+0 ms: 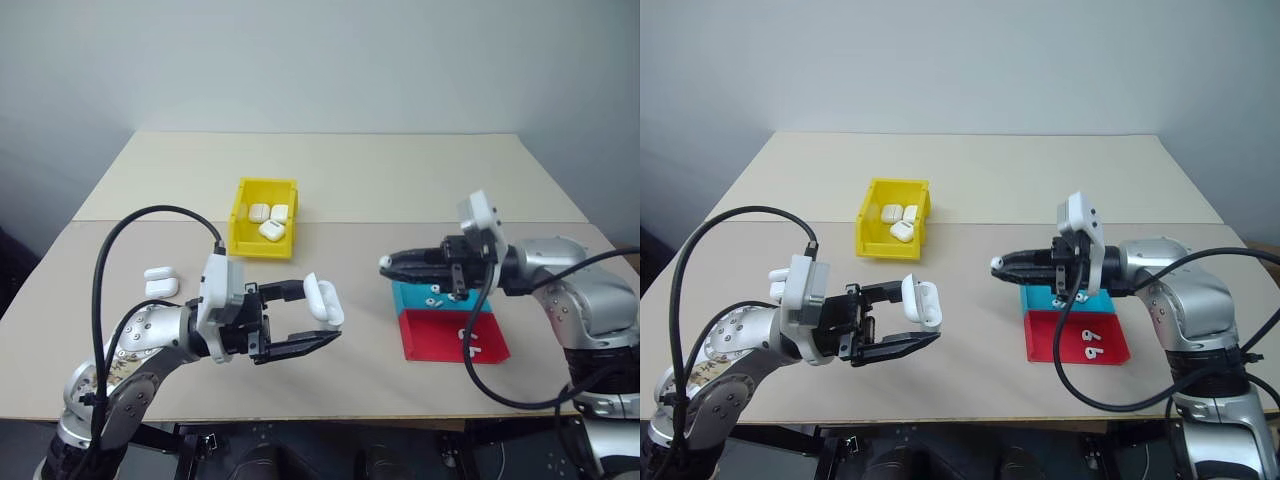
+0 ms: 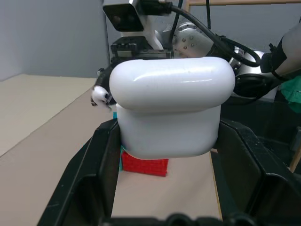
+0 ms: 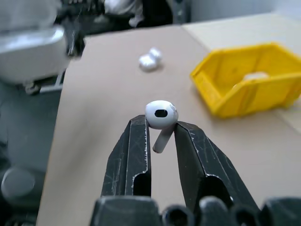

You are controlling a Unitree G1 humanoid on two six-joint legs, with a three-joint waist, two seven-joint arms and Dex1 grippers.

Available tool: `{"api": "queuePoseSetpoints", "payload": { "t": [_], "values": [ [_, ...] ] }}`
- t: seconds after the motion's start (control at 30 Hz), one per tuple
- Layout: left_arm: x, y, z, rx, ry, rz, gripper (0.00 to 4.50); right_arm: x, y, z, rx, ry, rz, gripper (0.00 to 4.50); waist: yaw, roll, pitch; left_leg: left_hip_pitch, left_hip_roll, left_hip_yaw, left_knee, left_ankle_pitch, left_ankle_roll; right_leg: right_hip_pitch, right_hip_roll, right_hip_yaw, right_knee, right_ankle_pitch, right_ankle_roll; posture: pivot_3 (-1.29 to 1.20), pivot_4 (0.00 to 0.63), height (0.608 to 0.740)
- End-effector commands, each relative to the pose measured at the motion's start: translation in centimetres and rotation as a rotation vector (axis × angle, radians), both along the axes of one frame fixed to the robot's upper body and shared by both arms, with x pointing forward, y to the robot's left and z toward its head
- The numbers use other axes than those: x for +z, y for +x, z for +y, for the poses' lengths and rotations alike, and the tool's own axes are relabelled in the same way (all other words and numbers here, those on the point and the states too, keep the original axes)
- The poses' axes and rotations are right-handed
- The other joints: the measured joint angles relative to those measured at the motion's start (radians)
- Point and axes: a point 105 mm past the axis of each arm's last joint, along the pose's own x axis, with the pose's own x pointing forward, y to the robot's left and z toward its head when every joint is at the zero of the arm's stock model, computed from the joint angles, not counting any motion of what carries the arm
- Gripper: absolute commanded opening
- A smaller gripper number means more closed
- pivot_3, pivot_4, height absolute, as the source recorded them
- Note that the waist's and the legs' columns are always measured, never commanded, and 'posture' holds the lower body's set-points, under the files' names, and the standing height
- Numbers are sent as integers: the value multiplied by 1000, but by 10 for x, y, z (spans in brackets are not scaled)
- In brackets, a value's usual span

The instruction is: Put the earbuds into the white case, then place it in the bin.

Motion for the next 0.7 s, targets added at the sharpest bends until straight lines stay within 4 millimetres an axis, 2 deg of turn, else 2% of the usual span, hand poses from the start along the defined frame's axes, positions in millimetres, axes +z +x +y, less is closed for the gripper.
{"api": "queuePoseSetpoints", "payload": {
  "t": [0.03,0.17,0.33,0.43,0.57,0.7],
  "values": [
    [11,-1,1,-2,-11,-55,2772,27,-7,1,18,136,-24,593,1,0,0,0,0,0,0,0,0,0,0,0,0,0,0,0,150,740],
    [15,2,3,-4,-7,-62,2772,43,-6,7,33,234,-15,593,1,0,0,-1,0,0,0,0,0,0,0,0,0,0,0,0,150,740],
    [27,16,9,-2,-50,-66,2772,49,0,30,49,185,-140,593,-3,0,0,0,0,0,0,0,0,0,0,0,0,0,0,0,150,740],
    [32,26,9,-13,-66,-82,2772,52,-1,35,64,179,-179,593,-1,0,0,-1,0,0,0,0,0,-1,0,0,0,0,0,0,150,740],
    [33,34,5,-62,-70,-78,2772,60,1,41,54,200,-206,593,2,0,0,-2,0,1,1,0,0,-1,0,-1,0,0,0,0,150,740],
    [27,39,0,-111,-70,-58,2772,67,-5,45,59,239,-196,593,1,0,0,-2,0,0,0,0,0,-1,0,-1,0,0,0,0,150,740]
  ]
}}
